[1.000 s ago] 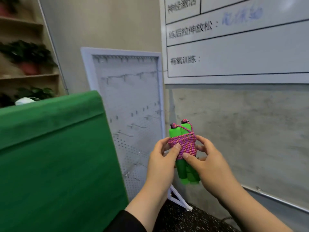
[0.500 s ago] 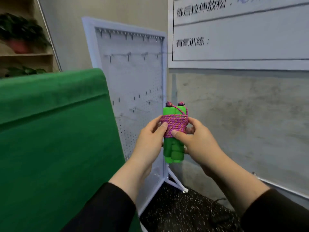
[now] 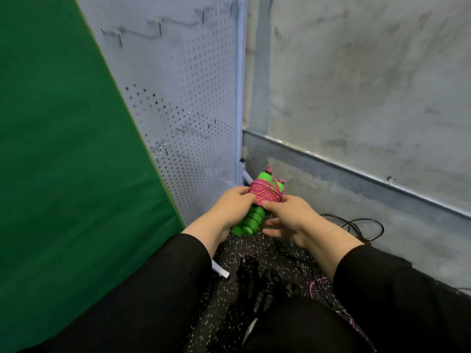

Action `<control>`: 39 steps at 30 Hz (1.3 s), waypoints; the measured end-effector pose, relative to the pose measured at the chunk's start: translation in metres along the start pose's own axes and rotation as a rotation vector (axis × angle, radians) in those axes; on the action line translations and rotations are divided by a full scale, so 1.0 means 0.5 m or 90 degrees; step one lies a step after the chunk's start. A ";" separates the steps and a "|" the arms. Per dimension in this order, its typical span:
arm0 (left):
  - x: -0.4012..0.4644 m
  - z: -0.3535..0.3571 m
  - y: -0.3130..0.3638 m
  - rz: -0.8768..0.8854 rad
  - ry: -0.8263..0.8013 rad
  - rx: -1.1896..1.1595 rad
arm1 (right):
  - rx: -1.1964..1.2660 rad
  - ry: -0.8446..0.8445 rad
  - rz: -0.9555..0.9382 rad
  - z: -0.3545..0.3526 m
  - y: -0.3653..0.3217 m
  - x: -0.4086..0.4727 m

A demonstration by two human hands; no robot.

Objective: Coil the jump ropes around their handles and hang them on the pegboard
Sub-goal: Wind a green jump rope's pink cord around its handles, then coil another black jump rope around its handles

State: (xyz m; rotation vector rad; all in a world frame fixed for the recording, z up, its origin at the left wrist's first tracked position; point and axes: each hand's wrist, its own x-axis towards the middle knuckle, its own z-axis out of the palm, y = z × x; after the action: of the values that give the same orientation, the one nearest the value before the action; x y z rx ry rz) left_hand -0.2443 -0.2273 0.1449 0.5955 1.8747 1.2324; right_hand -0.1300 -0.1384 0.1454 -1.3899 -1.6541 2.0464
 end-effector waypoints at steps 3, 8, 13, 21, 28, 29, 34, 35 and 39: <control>0.051 0.026 -0.083 -0.064 -0.017 -0.015 | -0.010 -0.024 0.044 -0.008 0.074 0.071; 0.129 0.054 -0.232 -0.167 -0.018 -0.023 | 0.016 -0.059 0.117 -0.003 0.197 0.180; 0.164 0.088 -0.384 -0.275 -0.037 -0.059 | -0.009 -0.080 0.201 0.000 0.327 0.241; 0.154 0.160 -0.505 -0.381 -0.097 -0.060 | -0.030 -0.103 0.304 -0.028 0.478 0.248; 0.161 0.174 -0.565 -0.353 -0.122 0.065 | -0.107 -0.087 0.324 -0.029 0.500 0.252; 0.169 0.172 -0.579 -0.345 -0.125 0.097 | -0.116 -0.077 0.317 -0.031 0.497 0.252; 0.154 0.154 -0.511 -0.322 -0.098 0.212 | -0.125 -0.038 0.289 -0.048 0.487 0.244; 0.152 0.151 -0.488 -0.305 -0.088 0.240 | -0.123 -0.029 0.288 -0.054 0.481 0.236; 0.167 0.151 -0.392 -0.203 -0.040 0.314 | -0.105 0.001 0.289 -0.092 0.444 0.202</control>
State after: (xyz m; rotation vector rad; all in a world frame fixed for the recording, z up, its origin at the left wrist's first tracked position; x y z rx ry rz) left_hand -0.2222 -0.2070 -0.0794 0.5519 2.1311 0.5393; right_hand -0.0631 -0.1260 -0.0934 -1.9748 -1.6562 2.1622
